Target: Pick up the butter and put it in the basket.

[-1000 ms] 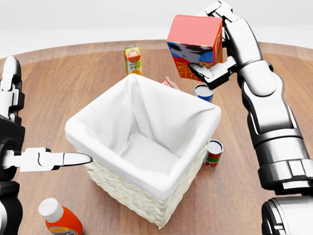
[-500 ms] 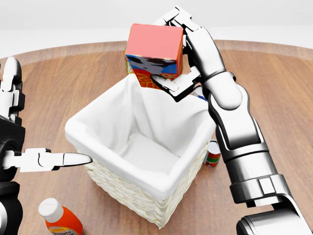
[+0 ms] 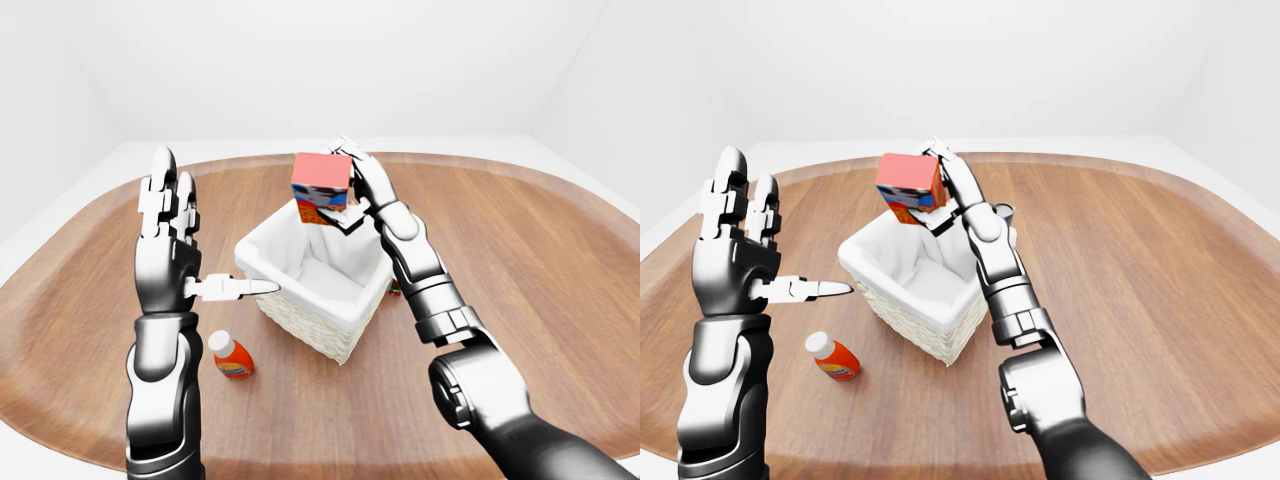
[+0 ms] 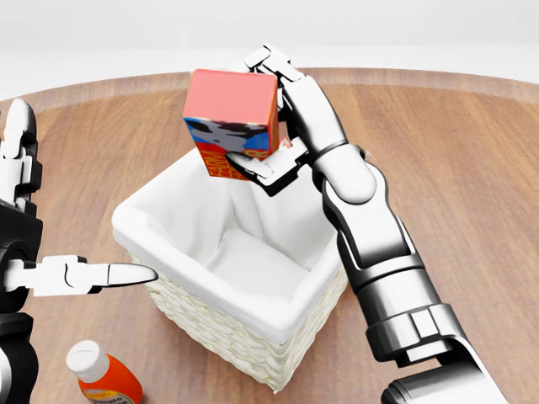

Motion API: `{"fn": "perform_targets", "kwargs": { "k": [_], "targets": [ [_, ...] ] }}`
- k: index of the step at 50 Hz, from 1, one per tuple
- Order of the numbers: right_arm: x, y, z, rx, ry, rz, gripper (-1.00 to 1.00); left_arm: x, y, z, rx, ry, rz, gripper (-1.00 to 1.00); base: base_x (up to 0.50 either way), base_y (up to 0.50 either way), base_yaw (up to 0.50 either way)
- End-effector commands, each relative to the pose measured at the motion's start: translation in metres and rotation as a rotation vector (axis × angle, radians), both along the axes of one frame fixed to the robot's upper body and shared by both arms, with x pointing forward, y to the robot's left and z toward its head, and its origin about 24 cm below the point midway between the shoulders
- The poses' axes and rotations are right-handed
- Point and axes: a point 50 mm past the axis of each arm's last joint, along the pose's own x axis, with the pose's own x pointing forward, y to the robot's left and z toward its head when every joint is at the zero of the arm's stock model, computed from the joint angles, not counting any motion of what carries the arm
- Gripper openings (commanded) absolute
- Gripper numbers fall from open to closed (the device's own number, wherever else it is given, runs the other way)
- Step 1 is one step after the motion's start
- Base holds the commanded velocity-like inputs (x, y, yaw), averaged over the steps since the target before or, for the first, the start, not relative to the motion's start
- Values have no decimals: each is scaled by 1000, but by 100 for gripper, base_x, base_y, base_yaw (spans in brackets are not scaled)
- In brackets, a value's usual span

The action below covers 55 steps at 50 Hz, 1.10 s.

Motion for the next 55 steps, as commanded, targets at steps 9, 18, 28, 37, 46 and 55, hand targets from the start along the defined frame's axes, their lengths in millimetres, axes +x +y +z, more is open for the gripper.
{"fn": "perform_targets", "kwargs": {
  "k": [9, 18, 28, 37, 46, 55],
  "targets": [
    [4, 15, -23, 23, 114, -11, -100, -1, 1, -4, -5, 17, 4, 100, 0, 0, 0],
    [11, 11, -41, -13, 214, -59, -100, -2, 1, -6, -7, 22, 7, 100, 0, 0, 0],
    [15, 7, -54, -64, 274, -102, -100, -2, 2, -9, -9, 37, 7, 100, 0, 0, 0],
    [15, 10, -61, -51, 323, -89, -100, -2, 2, -9, -9, 39, 7, 100, 0, 0, 0],
    [13, 13, -67, -68, 343, -98, -100, -3, 2, -9, -8, 37, 8, 100, 0, 0, 0],
    [13, 14, -70, -83, 357, -107, -100, -4, 2, -9, -9, 37, 8, 100, 0, 0, 0]
  ]
}}
